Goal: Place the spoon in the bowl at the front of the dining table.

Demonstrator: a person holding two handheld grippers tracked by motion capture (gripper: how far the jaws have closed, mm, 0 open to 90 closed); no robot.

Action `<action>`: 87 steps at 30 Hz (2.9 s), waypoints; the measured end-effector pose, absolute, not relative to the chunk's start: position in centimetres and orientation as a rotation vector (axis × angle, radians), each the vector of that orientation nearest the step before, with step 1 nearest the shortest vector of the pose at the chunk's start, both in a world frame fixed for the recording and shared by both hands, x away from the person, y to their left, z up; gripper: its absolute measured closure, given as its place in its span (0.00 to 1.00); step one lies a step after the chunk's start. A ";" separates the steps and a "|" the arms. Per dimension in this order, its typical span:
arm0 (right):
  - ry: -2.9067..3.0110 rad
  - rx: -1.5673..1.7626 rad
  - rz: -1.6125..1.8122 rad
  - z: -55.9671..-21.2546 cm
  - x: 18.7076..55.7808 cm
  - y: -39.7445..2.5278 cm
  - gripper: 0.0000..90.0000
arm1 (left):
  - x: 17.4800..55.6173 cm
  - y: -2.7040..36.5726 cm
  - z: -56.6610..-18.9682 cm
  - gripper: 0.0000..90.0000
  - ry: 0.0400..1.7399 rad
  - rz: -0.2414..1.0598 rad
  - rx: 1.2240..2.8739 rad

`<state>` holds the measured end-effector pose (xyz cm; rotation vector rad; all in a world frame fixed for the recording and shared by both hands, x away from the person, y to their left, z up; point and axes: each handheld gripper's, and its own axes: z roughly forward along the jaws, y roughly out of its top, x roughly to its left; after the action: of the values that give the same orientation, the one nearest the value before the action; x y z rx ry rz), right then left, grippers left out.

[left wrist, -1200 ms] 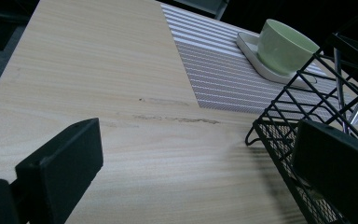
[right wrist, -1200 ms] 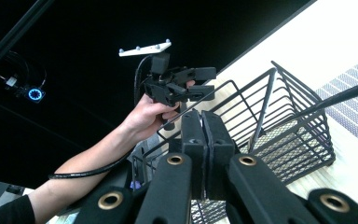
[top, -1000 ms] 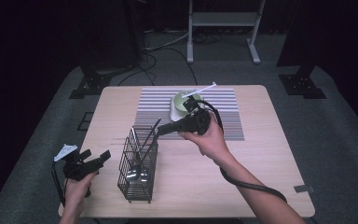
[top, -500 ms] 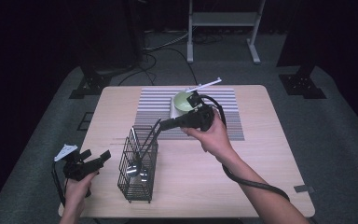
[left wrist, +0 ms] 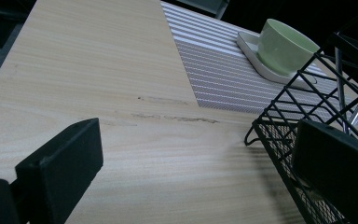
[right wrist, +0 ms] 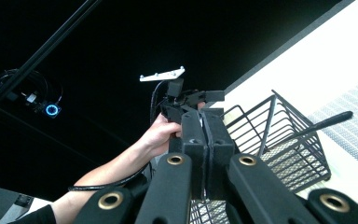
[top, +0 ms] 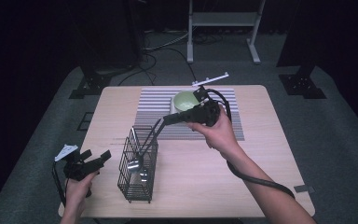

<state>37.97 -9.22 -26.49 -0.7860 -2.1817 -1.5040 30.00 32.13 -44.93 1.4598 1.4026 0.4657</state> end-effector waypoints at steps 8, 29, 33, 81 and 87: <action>-2.151 -0.796 -1.528 -25.9 38.1 -10.4 0.99 | 30.1 32.1 -45.1 0.01 1.402 0.462 1.464; -2.138 -0.900 -1.557 -26.0 37.2 -16.1 0.99 | 30.6 31.7 -45.2 0.01 1.393 0.451 1.479; -2.136 -0.930 -1.553 -26.4 37.1 -17.5 0.99 | 30.6 31.7 -45.2 0.01 1.395 0.451 1.479; -2.052 -1.142 -1.554 -31.0 36.6 -25.1 0.99 | 30.6 31.8 -45.2 0.01 1.397 0.458 1.477; -2.047 -1.162 -1.553 -31.6 36.7 -25.7 0.99 | 30.6 31.8 -45.2 0.01 1.397 0.458 1.478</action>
<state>36.70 -25.73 -31.57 -1.1616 -2.0468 -1.5534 30.56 31.77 -45.17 1.4781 1.3967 0.4583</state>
